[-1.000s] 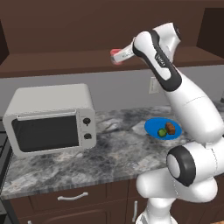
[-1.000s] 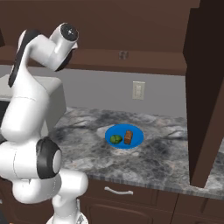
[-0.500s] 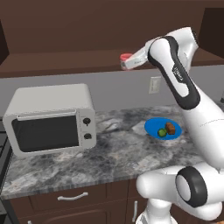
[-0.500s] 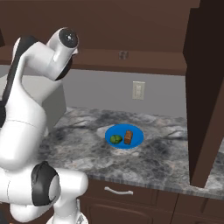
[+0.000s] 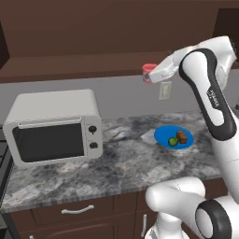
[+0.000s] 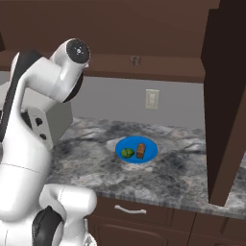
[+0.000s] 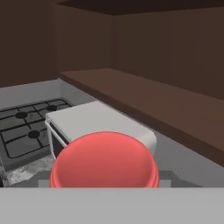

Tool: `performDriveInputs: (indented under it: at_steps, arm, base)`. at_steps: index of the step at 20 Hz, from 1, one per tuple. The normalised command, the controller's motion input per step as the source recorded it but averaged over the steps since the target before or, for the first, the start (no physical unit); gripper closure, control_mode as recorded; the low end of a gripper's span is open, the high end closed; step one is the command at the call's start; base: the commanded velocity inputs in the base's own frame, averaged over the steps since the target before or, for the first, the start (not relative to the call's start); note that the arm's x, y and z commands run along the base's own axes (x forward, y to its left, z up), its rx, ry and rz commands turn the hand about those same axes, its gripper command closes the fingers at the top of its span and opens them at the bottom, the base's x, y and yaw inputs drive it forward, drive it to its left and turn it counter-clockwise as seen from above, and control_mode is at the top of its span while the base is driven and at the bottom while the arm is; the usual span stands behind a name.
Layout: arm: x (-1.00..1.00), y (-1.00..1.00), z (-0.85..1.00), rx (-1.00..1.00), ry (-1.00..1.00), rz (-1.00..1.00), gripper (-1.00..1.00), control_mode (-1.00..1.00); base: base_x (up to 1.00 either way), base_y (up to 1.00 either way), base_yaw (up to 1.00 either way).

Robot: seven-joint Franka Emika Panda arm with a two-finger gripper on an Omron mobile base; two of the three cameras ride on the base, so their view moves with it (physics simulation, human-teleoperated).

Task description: Pick the avocado and bread from the counter and place them on the plate. Then pick the jam from the cabinet and place it next to the plate. Lastly close the cabinet door.

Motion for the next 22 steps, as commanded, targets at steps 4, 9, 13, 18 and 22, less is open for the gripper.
performDriveInputs:
  at_steps: [4, 9, 13, 18, 22]
  arm:
    - [-0.41, -0.24, -0.14, 0.0, 0.0, 0.0, 1.0, -1.0]
    - [-0.27, -0.23, -0.46, 0.0, 0.0, 0.0, 1.0, -1.0]
    - [-0.18, -0.24, -0.48, 0.0, 0.0, 0.0, 1.0, -1.0]
    - [-0.18, -0.25, -0.44, 0.0, 0.0, 0.0, 1.0, -1.0]
    - [-0.14, -0.22, -0.42, 0.0, 0.0, 0.0, 1.0, -1.0]
  base:
    - [0.0, 0.0, 0.0]
    - [0.0, 0.0, 0.0]
    - [0.0, 0.0, 0.0]
    - [0.0, 0.0, 0.0]
    - [0.0, 0.0, 0.0]
